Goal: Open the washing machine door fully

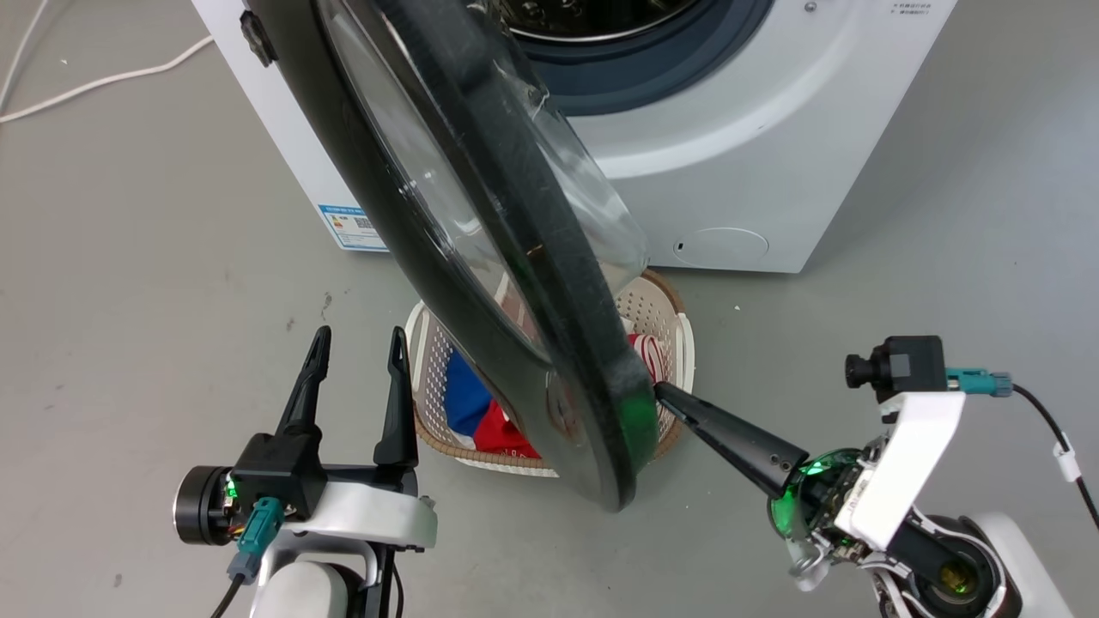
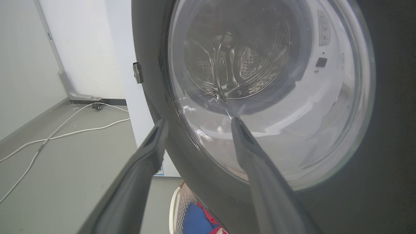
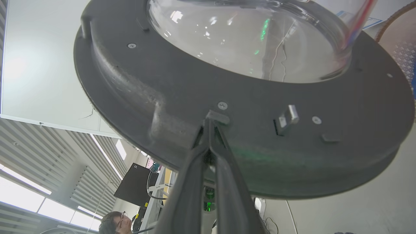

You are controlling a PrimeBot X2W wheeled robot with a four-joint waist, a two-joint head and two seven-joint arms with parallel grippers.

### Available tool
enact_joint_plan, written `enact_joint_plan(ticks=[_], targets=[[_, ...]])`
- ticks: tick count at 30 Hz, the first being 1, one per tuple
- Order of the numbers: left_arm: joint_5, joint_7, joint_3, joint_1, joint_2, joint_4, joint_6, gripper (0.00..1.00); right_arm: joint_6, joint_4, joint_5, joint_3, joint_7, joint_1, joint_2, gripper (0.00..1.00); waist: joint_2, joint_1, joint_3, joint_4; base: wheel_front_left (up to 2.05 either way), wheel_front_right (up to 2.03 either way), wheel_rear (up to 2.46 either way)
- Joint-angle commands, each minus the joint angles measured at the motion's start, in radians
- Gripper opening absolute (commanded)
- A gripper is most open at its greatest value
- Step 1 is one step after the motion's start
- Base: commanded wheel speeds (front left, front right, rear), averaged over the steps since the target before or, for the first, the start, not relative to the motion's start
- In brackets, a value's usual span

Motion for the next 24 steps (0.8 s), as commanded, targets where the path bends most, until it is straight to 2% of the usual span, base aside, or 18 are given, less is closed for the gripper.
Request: enact_joint_plan(ticks=[1,17,24], targets=[[0.004,-0.002,0.001,0.006,-0.001,0.000,0.004,1.00,0.003,0.001,-0.002,0.007,0.005,0.009,0.008,0.00,0.0000,0.0001,-0.006,0.003,0.00,0.00,0.00],[0.007,-0.002,-0.009,0.053,-0.001,0.007,0.003,1.00,0.003,0.055,-0.023,0.133,0.008,0.043,0.064,0.00,0.0000,0.0001,-0.064,0.024,0.00,0.00,0.00],[0.009,-0.002,-0.007,0.069,-0.001,0.010,0.008,1.00,0.003,0.068,-0.033,0.109,-0.051,0.067,0.067,0.00,0.0000,0.0001,-0.092,0.018,0.00,0.00,0.00]])
